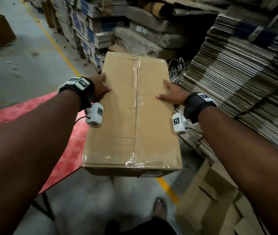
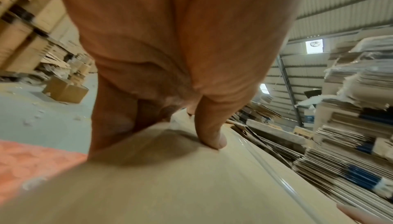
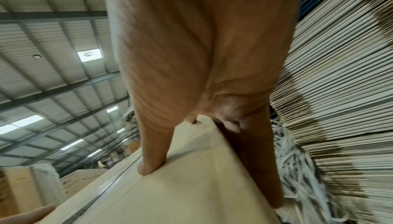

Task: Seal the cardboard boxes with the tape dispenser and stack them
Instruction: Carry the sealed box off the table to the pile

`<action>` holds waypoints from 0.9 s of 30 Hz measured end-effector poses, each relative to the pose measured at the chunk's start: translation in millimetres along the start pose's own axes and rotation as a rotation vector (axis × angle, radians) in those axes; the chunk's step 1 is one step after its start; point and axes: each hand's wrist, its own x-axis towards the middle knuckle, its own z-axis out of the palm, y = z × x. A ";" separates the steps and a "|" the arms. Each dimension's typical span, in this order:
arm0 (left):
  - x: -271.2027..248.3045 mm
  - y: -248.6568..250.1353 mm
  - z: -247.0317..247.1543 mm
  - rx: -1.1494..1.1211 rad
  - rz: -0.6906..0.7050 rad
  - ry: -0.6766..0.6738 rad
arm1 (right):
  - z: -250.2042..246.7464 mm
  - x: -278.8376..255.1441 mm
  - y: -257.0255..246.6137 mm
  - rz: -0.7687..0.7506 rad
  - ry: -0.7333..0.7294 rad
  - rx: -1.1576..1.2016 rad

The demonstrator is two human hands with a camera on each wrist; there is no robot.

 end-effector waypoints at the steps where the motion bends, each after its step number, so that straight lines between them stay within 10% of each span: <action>1: 6.0 12.7 6.3 -0.001 0.016 -0.014 | -5.7 -1.2 13.4 0.017 -0.004 0.012; 16: 93.4 210.1 118.8 -0.121 -0.009 -0.095 | -98.1 27.3 219.3 0.160 -0.025 0.068; 27: 159.0 236.2 215.9 -0.179 -0.104 -0.189 | -62.5 88.2 332.6 0.202 -0.078 0.112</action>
